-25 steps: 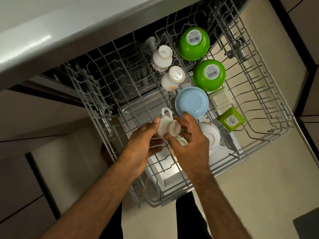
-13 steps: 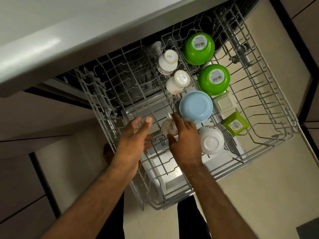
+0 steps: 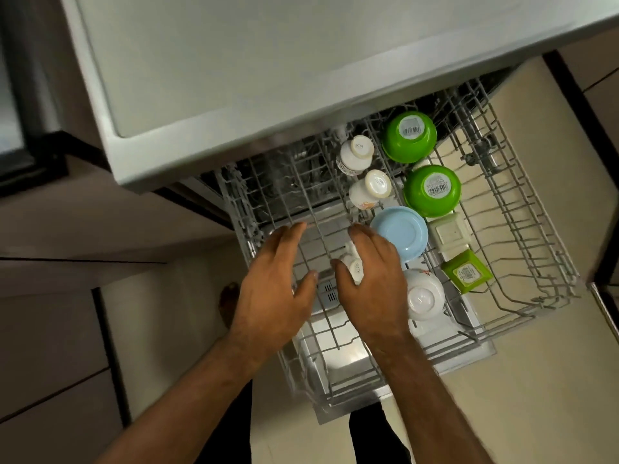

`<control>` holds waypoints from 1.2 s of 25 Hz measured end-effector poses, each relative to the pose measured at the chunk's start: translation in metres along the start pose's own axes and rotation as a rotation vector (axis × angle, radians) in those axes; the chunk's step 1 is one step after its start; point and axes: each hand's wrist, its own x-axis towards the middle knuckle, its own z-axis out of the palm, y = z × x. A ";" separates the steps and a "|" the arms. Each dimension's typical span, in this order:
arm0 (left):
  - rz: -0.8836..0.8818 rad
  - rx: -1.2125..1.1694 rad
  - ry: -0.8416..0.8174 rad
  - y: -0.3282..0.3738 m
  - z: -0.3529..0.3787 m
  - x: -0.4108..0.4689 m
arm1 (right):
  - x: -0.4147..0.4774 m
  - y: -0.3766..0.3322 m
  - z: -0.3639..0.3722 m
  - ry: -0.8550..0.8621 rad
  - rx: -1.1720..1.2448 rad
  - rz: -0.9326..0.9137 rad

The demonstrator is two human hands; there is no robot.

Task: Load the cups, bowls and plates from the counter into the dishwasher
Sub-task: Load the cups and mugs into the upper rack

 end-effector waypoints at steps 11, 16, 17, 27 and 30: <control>0.056 -0.200 0.477 0.023 -0.175 -0.057 | 0.037 -0.196 -0.056 -0.032 0.197 -0.364; -0.031 -0.199 0.644 -0.020 -0.259 -0.055 | 0.061 -0.287 -0.030 -0.182 0.233 -0.452; -0.045 -0.185 0.676 -0.031 -0.277 -0.053 | 0.067 -0.304 -0.021 -0.231 0.240 -0.445; -0.479 -0.200 0.983 -0.201 -0.458 -0.016 | 0.139 -0.508 0.144 -0.546 0.330 -0.444; -0.657 -0.258 1.027 -0.253 -0.492 0.004 | 0.154 -0.553 0.196 -0.580 0.349 -0.353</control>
